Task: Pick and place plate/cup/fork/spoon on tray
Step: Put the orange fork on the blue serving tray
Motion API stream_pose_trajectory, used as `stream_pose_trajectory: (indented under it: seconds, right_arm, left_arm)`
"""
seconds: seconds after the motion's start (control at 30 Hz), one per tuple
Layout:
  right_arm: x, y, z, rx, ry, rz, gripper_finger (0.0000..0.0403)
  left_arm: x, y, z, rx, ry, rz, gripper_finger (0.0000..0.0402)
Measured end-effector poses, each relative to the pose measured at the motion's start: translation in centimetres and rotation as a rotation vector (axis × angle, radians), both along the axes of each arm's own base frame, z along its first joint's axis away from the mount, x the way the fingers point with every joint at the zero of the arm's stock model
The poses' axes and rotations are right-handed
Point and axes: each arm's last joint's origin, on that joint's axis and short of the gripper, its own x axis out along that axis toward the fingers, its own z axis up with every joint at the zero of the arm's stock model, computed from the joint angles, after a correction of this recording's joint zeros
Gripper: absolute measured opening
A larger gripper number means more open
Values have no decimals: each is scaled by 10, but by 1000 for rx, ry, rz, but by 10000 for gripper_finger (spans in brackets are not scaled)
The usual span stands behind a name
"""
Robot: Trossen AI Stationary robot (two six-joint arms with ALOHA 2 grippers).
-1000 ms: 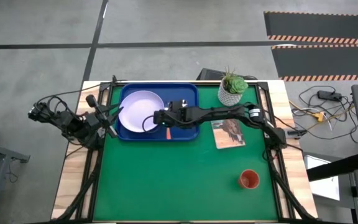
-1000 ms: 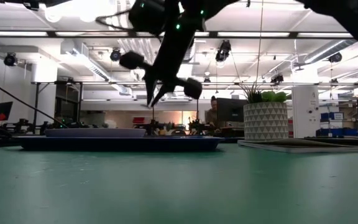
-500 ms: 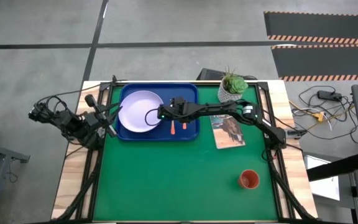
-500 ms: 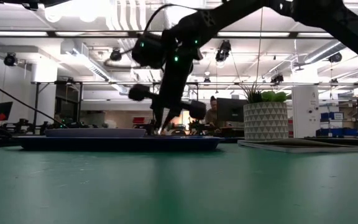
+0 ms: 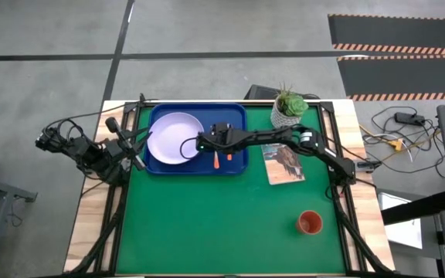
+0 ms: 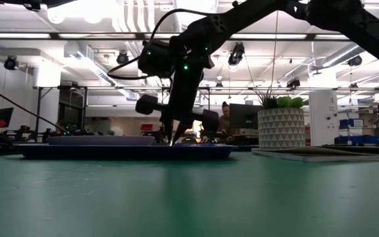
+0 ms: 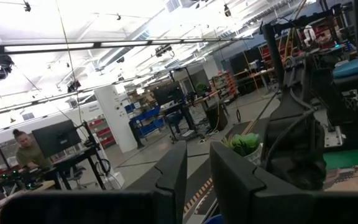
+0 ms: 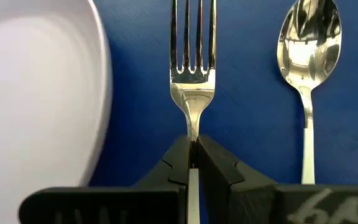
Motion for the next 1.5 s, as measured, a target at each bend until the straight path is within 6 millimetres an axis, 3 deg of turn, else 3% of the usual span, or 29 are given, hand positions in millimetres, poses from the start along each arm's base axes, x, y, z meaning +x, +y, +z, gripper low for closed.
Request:
stream_pose_trajectory:
  seconds: [0.5,1.5]
  right_arm:
    - [-2,-13,-7,-37,9,-51,13]
    - [-2,-15,-10,-68,37,-37,33]
  left_arm:
    - [0,0,-1,0,1,0,56]
    - [0,0,-1,1,3,0,56]
